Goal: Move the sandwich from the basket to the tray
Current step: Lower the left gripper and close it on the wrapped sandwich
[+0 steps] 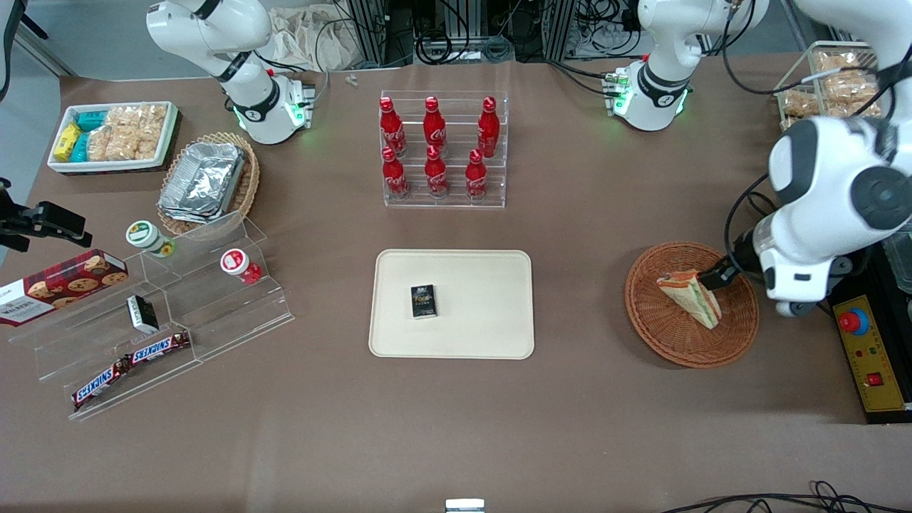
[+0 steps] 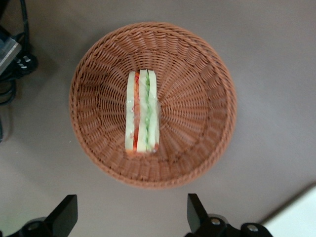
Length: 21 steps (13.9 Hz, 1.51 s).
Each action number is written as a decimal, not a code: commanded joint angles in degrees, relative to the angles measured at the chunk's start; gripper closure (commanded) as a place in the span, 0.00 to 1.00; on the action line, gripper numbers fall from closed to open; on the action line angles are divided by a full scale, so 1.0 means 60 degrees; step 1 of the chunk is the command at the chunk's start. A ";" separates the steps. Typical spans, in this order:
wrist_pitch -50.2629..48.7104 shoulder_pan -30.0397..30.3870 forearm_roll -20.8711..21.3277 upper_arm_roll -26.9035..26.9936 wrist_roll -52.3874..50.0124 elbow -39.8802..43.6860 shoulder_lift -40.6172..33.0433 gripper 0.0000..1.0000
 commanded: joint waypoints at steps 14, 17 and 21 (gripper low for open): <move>0.3709 -0.0009 0.0433 0.0339 -0.0556 -0.1694 0.1737 0.00; 0.3826 -0.0009 0.0433 0.0353 -0.0556 -0.1679 0.1855 0.36; 0.3666 -0.0023 0.0433 0.0383 -0.0527 -0.1679 0.1535 0.99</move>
